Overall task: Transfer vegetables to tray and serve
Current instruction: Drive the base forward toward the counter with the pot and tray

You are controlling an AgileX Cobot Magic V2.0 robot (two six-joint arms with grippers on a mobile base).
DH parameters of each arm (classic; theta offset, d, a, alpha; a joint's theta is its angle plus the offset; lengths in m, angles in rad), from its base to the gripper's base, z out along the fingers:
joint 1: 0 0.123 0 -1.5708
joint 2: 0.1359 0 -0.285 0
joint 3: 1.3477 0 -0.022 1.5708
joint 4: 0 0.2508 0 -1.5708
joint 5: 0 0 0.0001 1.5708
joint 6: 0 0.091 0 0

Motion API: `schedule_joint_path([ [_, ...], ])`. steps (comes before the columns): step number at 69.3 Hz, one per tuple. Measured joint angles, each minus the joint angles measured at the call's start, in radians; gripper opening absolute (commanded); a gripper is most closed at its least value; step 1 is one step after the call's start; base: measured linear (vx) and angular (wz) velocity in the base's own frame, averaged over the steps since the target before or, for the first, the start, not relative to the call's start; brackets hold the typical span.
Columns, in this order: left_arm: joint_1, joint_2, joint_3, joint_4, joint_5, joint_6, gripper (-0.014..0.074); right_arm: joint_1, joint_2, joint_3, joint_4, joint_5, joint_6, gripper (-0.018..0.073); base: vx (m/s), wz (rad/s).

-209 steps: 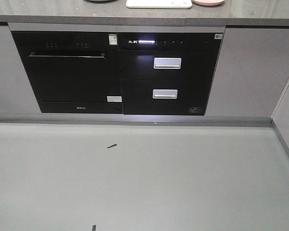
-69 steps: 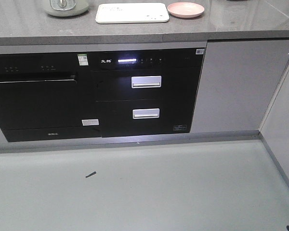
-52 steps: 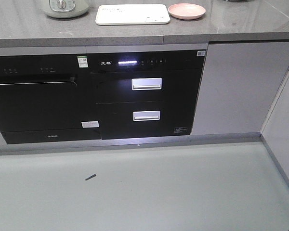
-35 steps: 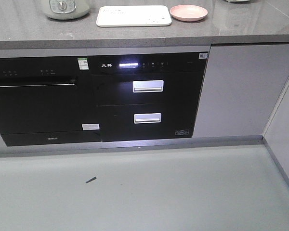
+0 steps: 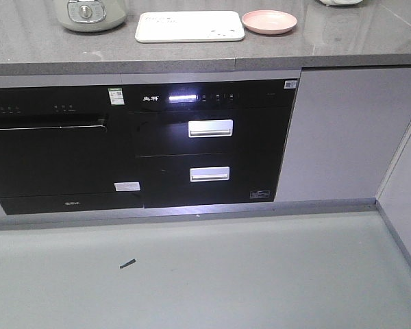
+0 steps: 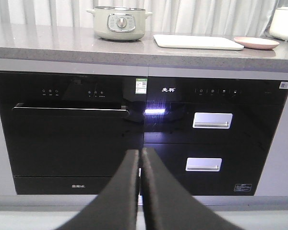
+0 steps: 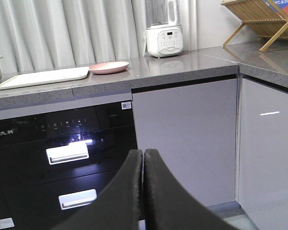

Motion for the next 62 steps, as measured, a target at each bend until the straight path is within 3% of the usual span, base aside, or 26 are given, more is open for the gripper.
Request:
schedule_joint_path([
  [62,0.000,0.000,0.000,0.000,0.000,0.000,-0.0006,0.000,0.000,0.000,0.000,0.000,0.000,-0.0006,0.07,-0.01],
])
